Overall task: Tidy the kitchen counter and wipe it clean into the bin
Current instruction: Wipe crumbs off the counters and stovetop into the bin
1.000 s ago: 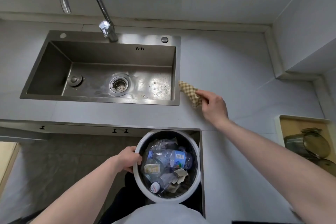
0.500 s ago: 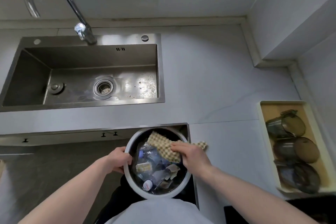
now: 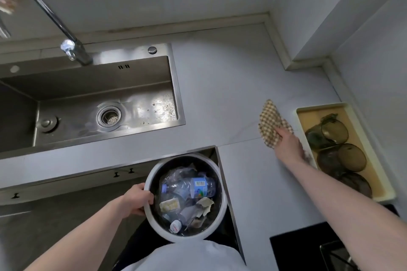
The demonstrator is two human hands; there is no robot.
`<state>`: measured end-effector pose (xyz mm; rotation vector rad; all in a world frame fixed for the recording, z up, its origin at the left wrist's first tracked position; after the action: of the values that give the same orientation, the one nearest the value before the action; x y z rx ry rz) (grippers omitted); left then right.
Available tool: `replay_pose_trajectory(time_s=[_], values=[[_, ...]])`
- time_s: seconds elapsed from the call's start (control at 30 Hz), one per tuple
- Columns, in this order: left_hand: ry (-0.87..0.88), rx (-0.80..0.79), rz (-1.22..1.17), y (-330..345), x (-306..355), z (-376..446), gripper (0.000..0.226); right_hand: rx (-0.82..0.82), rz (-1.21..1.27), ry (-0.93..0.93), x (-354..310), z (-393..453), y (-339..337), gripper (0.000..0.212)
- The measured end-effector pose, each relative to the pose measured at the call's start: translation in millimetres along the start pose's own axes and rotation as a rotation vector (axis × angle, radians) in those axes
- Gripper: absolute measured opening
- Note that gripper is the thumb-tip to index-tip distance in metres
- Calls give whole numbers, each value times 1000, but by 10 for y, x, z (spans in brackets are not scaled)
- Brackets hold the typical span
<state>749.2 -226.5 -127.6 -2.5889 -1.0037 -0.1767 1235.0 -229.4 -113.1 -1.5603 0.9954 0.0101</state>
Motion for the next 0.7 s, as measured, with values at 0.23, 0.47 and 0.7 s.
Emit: replay_pose_trajectory(time_s=[0.23,0.47,0.7], values=[[21,-11,48,-44,73,95,33,190,150,65,-88,-643,644,54],[55,-54,152,-92,150,208,32,62,201,8,-577,-1634,1155,52],[126,-90,308,-214,156,289,29,-96,406,112,-1219,-2698,1757,42]])
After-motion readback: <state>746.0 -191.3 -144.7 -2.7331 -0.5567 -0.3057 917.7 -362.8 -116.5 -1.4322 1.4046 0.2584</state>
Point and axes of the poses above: each hand's wrist, its own z-axis towards the middle knuckle, its own y-axis out of the palm, x = y × z, the point moved 1 cm from there along z, towards the middle knuckle, and after that the axes turned 10 degrees about z, right-handed, at the moved point
